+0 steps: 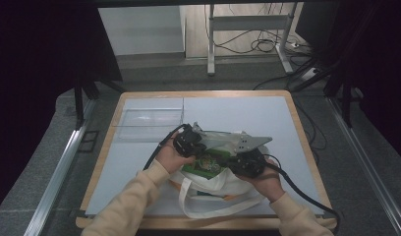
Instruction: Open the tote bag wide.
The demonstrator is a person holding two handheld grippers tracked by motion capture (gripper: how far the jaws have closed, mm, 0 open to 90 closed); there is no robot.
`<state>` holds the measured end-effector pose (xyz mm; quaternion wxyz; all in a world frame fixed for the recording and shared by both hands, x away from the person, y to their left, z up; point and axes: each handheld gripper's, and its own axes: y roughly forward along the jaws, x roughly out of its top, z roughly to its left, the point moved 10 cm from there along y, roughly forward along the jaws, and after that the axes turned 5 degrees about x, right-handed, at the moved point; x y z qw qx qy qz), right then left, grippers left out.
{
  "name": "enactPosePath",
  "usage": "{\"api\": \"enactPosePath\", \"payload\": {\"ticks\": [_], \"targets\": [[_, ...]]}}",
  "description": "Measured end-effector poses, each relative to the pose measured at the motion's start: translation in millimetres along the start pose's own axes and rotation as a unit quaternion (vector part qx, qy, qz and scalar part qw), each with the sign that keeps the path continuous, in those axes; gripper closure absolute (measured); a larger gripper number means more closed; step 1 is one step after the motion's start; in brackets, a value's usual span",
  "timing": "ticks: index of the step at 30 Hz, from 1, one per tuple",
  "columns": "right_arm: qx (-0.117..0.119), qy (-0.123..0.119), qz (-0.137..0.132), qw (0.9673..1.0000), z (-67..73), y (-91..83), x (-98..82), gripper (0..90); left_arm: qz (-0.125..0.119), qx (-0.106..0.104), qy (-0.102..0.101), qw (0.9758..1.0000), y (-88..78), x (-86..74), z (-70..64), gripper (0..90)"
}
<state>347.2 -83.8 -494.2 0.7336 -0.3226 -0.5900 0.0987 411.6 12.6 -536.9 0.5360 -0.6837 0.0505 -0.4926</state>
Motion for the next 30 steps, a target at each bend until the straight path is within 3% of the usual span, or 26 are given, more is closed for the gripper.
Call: {"api": "enactPosePath", "payload": {"ticks": [10, 18, 22, 25, 27, 30], "targets": [[0.006, 0.016, 0.059, 0.9981, 0.2, 4.5, -21.6, 88.6, 0.004, 0.015, -0.012, 0.9998, 5.3, 3.4, 7.8, 88.6], [0.022, 0.029, 0.069, 0.9969, 3.4, 5.3, -35.0, 88.6, 0.010, 0.028, -0.017, 0.9994, 7.8, 3.3, 17.3, 89.2], [0.028, 0.023, 0.086, 0.9957, 10.6, 7.8, -41.7, 88.6, 0.006, 0.029, -0.028, 0.9992, 11.5, 4.2, 20.4, 89.4], [0.036, 0.020, 0.091, 0.9951, 15.7, 10.9, -44.5, 88.6, 0.003, 0.023, -0.024, 0.9994, 10.2, 3.9, 16.7, 88.7], [0.036, 0.021, 0.091, 0.9949, 15.9, 11.2, -44.8, 88.6, 0.000, -0.006, -0.012, 0.9999, 7.8, 3.6, 5.1, 87.9], [0.037, 0.023, 0.089, 0.9951, 15.1, 11.0, -44.0, 88.6, 0.014, -0.029, 0.013, 0.9994, 7.8, 0.6, -7.6, 88.1]]}}
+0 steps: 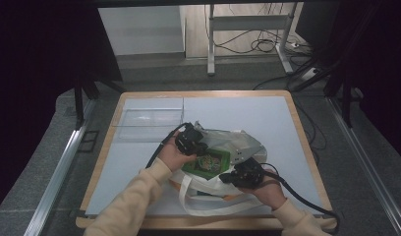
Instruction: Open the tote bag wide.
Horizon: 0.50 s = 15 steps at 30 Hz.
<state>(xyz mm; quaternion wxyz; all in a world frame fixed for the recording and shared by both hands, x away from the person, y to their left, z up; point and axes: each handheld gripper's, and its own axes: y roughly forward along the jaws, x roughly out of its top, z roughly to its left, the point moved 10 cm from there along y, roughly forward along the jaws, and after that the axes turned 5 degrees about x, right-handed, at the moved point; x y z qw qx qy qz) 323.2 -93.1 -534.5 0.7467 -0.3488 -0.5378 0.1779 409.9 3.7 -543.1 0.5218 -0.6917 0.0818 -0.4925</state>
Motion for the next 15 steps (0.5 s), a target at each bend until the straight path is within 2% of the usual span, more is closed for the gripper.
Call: {"api": "enactPosePath", "payload": {"ticks": [1, 3, 8, 11, 15], "targets": [[0.000, 0.000, 0.000, 1.0000, -0.1, 0.2, 0.1, 88.6, 0.005, -0.003, 0.005, 1.0000, 1.8, -0.7, -1.6, 88.2], [0.000, -0.001, 0.000, 1.0000, -0.2, 0.9, -0.1, 88.6, 0.011, 0.015, 0.011, 0.9998, 8.0, -1.1, 0.8, 88.5], [-0.001, 0.001, 0.000, 1.0000, 0.3, 0.0, -0.3, 88.6, 0.014, 0.033, -0.004, 0.9994, 17.2, -0.6, 8.0, 89.9], [0.002, 0.000, 0.001, 1.0000, 0.3, 1.4, -0.8, 88.6, 0.020, 0.049, 0.003, 0.9986, 18.6, -0.1, 12.2, 90.0], [0.008, 0.001, 0.004, 1.0000, 2.4, 4.9, -2.0, 88.6, 0.017, 0.061, -0.005, 0.9980, 22.2, 2.6, 16.1, 90.0]]}}
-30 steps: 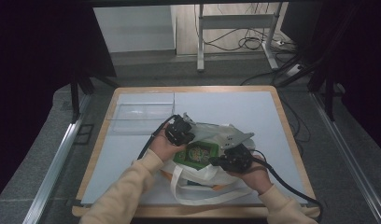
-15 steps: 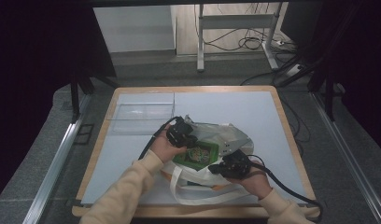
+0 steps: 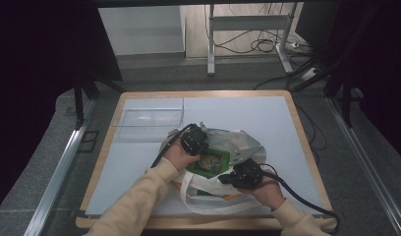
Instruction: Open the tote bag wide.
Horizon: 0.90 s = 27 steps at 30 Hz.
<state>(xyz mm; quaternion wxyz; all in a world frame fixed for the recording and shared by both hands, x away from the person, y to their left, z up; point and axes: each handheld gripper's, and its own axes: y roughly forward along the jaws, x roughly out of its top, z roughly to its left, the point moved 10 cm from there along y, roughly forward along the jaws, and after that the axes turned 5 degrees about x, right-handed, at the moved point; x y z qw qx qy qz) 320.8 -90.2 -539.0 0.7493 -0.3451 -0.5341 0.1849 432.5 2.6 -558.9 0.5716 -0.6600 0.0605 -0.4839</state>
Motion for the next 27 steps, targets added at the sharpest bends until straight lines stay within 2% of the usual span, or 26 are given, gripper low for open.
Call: {"api": "enactPosePath", "payload": {"ticks": [7, 13, 18, 21, 22, 25, 27], "targets": [[0.005, 0.001, 0.005, 1.0000, 0.9, 2.5, -1.4, 88.7, -0.005, 0.004, -0.013, 0.9999, 4.3, 3.3, 6.2, 90.0], [0.007, 0.004, 0.013, 0.9999, 1.9, 4.4, -4.0, 88.7, -0.007, 0.010, -0.035, 0.9993, 8.6, 6.7, 12.0, 90.0], [0.010, 0.000, 0.018, 0.9998, 3.2, 6.3, -5.7, 88.7, -0.001, 0.012, -0.039, 0.9992, 10.7, 8.1, 17.3, 90.0], [0.013, -0.003, 0.021, 0.9997, 4.7, 7.6, -6.8, 88.7, 0.000, 0.014, -0.049, 0.9987, 12.8, 9.2, 19.1, 90.0], [0.015, -0.006, 0.023, 0.9996, 5.6, 8.5, -7.4, 88.8, 0.005, 0.013, -0.045, 0.9989, 12.7, 8.6, 20.5, 90.0], [0.017, -0.008, 0.029, 0.9994, 7.7, 9.5, -9.4, 88.7, 0.000, 0.012, -0.056, 0.9984, 13.9, 10.7, 20.5, 90.0], [0.021, -0.012, 0.031, 0.9992, 9.1, 10.1, -10.1, 88.8, 0.001, 0.013, -0.056, 0.9983, 13.7, 11.1, 21.1, 90.0]]}}
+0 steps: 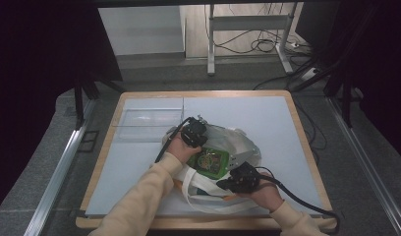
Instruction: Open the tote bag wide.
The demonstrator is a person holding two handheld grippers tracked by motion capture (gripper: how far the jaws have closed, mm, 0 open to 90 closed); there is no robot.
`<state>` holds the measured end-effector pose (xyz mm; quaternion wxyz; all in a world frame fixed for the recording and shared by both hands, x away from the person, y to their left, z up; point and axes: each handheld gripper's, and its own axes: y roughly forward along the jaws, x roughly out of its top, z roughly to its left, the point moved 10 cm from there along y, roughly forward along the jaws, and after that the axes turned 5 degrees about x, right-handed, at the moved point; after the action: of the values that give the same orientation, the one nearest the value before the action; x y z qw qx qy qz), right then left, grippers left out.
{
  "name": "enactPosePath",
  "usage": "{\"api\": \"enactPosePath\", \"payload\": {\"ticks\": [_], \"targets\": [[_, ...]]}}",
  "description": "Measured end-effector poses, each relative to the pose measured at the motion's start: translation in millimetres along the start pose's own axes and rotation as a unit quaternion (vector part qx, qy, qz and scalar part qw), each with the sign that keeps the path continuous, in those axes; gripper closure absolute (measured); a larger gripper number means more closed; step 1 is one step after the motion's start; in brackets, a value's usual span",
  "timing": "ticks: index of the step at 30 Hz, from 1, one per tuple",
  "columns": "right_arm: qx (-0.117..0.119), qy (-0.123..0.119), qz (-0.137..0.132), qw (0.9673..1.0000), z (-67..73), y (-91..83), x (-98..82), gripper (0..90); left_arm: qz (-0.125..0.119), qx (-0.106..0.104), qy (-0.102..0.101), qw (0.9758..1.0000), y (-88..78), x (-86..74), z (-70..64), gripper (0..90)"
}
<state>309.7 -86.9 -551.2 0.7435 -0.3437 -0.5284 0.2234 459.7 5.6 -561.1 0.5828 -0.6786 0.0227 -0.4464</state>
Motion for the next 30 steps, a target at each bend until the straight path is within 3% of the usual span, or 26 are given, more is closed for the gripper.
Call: {"api": "enactPosePath", "payload": {"ticks": [12, 19, 23, 30], "targets": [[0.013, -0.014, 0.017, 0.9997, 7.4, 2.2, -5.1, 88.9, 0.001, 0.006, -0.007, 1.0000, 2.5, 2.0, 3.4, 90.0], [0.016, -0.007, 0.015, 0.9997, 5.3, 2.4, -4.9, 88.8, -0.007, -0.011, -0.010, 0.9999, -1.5, 1.3, 0.1, 90.0], [0.010, -0.004, 0.007, 0.9999, 2.6, 0.8, -2.8, 88.7, -0.020, -0.028, 0.000, 0.9994, -12.5, 0.7, -5.7, 89.8], [0.001, -0.003, -0.016, 0.9999, -0.7, -3.5, 3.4, 88.6, -0.059, -0.066, 0.017, 0.9959, -47.1, 0.9, -24.8, 89.3]]}}
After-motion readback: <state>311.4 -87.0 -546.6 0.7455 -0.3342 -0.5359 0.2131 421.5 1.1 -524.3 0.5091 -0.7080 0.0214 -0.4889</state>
